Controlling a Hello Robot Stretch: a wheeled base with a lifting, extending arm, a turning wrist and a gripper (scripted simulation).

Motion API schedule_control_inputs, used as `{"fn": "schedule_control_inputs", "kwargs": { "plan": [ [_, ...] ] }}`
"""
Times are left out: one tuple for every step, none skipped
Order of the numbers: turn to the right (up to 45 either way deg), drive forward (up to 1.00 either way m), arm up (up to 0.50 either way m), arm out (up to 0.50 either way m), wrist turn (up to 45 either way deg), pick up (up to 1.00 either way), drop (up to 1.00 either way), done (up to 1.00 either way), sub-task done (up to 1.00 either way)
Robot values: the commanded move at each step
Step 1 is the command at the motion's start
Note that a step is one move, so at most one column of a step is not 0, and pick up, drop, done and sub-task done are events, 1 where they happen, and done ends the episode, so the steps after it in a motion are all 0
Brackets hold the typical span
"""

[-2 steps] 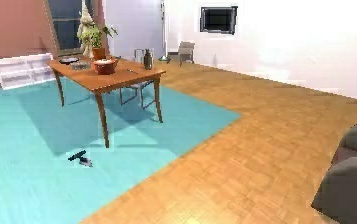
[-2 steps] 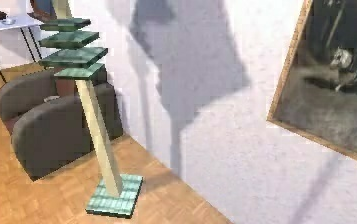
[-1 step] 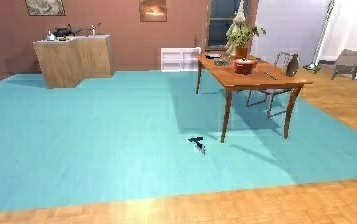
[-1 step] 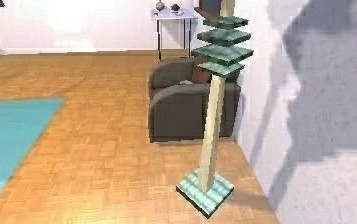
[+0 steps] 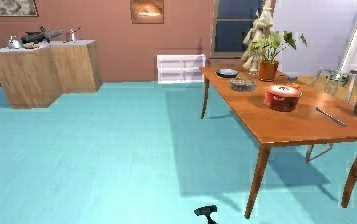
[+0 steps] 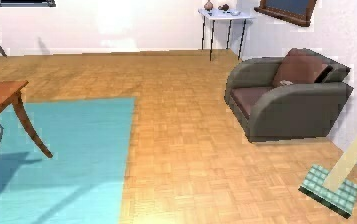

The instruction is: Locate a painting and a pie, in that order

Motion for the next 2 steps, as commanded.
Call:
{"fn": "schedule_control_inputs", "kwargs": {
  "plan": [
    [-3.0, 0.00, 0.00, 0.00, 0.0, 0.00, 0.00, 0.00, 0.00],
    [0.0, 1.00, 0.00, 0.00, 0.0, 0.00, 0.00, 0.00, 0.00]
  ]
}}
